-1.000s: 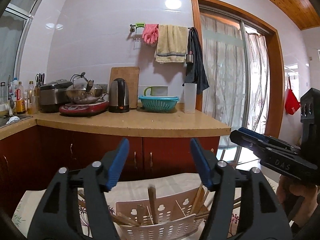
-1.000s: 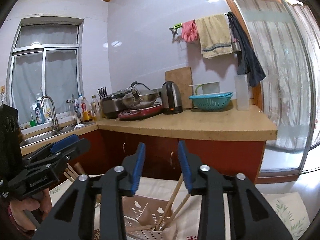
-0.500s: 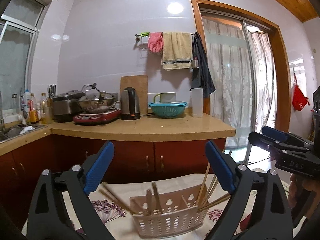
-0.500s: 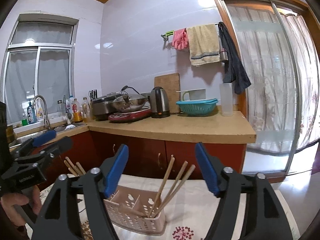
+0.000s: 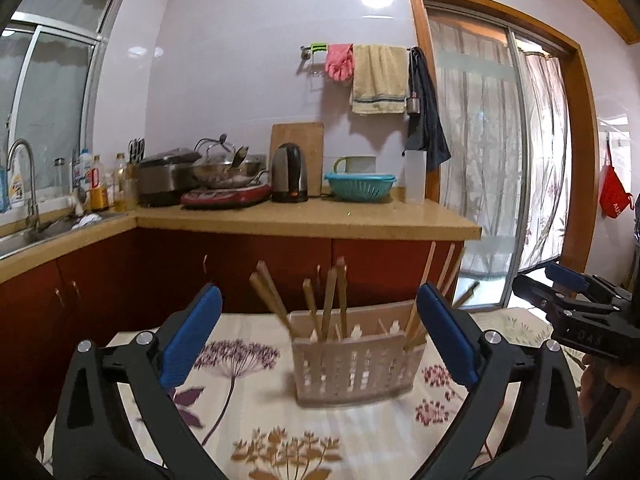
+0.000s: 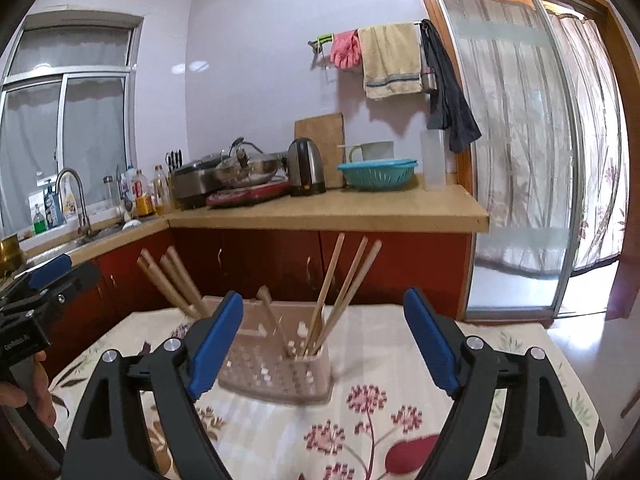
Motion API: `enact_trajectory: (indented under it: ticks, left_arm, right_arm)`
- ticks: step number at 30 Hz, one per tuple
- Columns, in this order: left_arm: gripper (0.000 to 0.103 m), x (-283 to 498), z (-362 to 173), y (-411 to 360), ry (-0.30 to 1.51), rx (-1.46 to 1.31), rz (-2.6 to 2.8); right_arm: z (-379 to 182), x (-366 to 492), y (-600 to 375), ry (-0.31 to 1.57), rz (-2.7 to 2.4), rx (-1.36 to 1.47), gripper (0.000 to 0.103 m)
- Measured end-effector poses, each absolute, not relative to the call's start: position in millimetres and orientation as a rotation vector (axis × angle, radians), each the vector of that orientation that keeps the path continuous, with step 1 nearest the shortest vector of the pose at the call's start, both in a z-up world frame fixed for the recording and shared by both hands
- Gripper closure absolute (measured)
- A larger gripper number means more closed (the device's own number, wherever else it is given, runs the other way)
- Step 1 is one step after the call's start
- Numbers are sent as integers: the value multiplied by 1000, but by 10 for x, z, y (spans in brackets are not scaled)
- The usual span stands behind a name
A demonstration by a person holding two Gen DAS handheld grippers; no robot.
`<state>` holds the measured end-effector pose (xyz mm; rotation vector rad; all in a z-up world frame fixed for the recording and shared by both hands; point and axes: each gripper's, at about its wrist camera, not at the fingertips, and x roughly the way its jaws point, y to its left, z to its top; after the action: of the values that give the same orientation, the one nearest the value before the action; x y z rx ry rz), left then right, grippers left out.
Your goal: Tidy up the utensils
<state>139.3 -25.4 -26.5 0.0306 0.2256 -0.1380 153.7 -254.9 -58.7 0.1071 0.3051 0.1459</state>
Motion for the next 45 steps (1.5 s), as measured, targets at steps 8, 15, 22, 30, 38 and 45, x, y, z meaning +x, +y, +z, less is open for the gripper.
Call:
enact_trajectory:
  ticks: [8, 15, 22, 30, 38, 45]
  left_arm:
    - [6, 1028, -409, -159, 262, 27, -99]
    - [6, 736, -468, -107, 277, 28, -74]
    - [6, 419, -396, -87, 257, 22, -77]
    - [4, 141, -241, -54, 219, -5, -75]
    - [4, -122, -86, -43, 161, -14, -85]
    - [4, -224, -62, -7, 149, -27, -86]
  right_arm:
    - [-688, 1216, -2421, 331, 144, 88, 21]
    - [-689, 950, -2346, 332, 138, 70, 19]
    - [-625, 702, -2320, 324, 127, 54, 18]
    - [-434, 428, -2293, 292, 107, 41, 18]
    - [-252, 187, -2227, 244, 105, 25, 17]
    - [-207, 89, -2185, 224, 105, 16, 17]
